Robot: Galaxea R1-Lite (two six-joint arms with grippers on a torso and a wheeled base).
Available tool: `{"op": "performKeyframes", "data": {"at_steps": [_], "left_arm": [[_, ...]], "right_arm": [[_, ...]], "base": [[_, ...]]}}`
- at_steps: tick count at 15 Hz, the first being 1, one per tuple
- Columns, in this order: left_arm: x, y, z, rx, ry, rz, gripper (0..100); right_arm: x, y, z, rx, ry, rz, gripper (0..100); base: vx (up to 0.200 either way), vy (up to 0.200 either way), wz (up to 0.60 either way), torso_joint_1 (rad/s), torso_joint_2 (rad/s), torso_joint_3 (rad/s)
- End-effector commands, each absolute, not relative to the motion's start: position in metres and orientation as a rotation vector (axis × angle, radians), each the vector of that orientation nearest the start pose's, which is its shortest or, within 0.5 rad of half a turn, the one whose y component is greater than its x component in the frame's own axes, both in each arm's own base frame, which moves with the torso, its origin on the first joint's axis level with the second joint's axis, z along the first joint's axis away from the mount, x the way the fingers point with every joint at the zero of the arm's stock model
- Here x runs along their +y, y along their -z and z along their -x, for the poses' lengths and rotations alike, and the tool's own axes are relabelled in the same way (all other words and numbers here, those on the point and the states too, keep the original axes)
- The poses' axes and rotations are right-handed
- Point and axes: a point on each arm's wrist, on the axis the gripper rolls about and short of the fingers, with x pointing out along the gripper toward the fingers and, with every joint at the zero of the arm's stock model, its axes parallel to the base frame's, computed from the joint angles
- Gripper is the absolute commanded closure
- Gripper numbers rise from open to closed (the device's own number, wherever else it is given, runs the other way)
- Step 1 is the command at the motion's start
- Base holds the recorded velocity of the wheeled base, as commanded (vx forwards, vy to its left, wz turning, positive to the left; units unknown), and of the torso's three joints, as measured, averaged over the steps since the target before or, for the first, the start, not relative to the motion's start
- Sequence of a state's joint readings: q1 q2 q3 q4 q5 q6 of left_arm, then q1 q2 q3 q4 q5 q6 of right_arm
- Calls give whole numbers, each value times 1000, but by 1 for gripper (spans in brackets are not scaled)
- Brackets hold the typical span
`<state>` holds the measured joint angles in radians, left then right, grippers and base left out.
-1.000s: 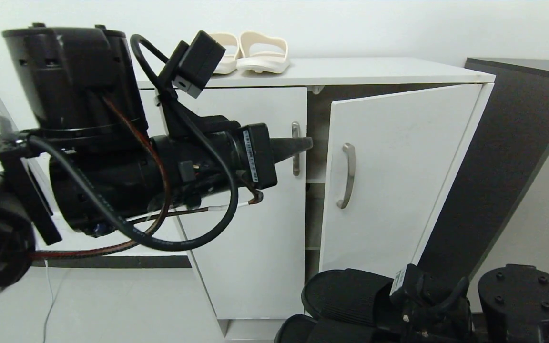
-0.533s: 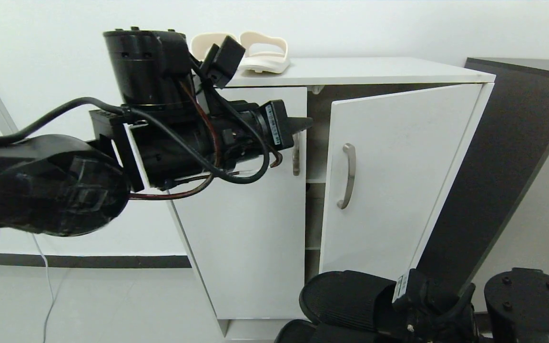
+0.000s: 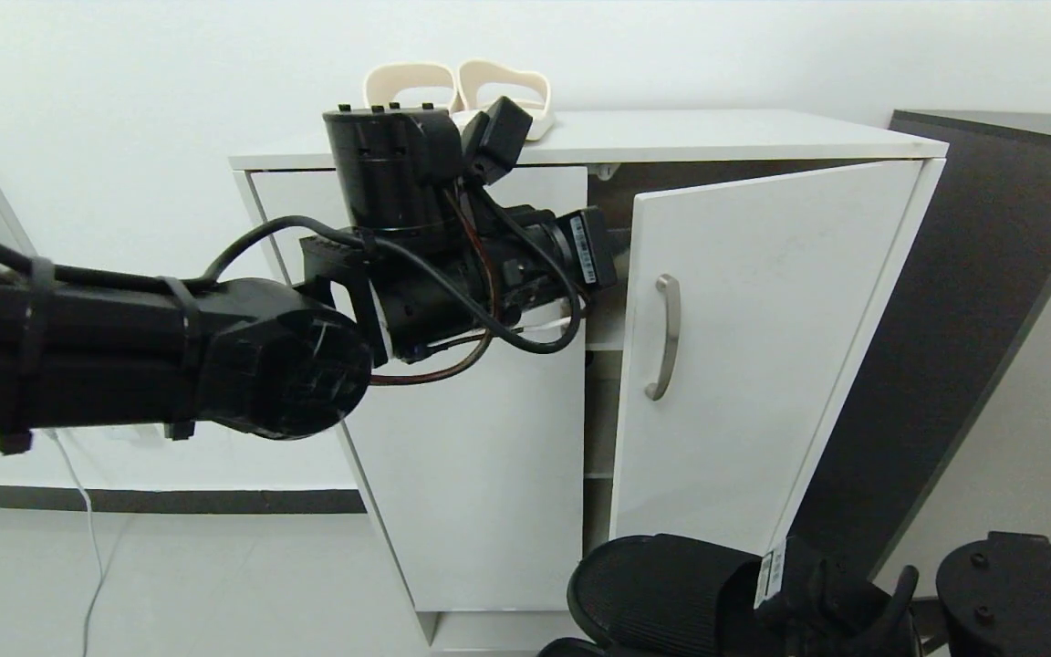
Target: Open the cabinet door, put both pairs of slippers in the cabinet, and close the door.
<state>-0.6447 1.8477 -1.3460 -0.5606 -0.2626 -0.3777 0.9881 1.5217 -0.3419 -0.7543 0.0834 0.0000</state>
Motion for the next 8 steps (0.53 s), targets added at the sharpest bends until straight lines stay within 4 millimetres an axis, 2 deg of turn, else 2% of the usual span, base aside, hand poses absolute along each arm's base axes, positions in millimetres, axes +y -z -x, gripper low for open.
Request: {"op": "performKeyframes", "data": {"at_steps": [1,5,7,8], "left_arm": [[-234,-267,-300,138,904,359,100],[-243,-263,-291,156,933,354,100],[-260,-255,-272,172,998,338,100],[-273,-249,-255,159,1058,312,100]], "right_arm": [[181,-123,-116,408,-1058,199,100],[183,-118,-112,429,-1077,216,100],[183,-116,-106,433,-1101,225,100],[183,-115,-102,435,-1119,233,100]], "base": [[0,0,0,0,0,0],[-200,0,0,6,2,0],[-200,0,0,-5,5,5],[-200,0,0,7,2,7]]}}
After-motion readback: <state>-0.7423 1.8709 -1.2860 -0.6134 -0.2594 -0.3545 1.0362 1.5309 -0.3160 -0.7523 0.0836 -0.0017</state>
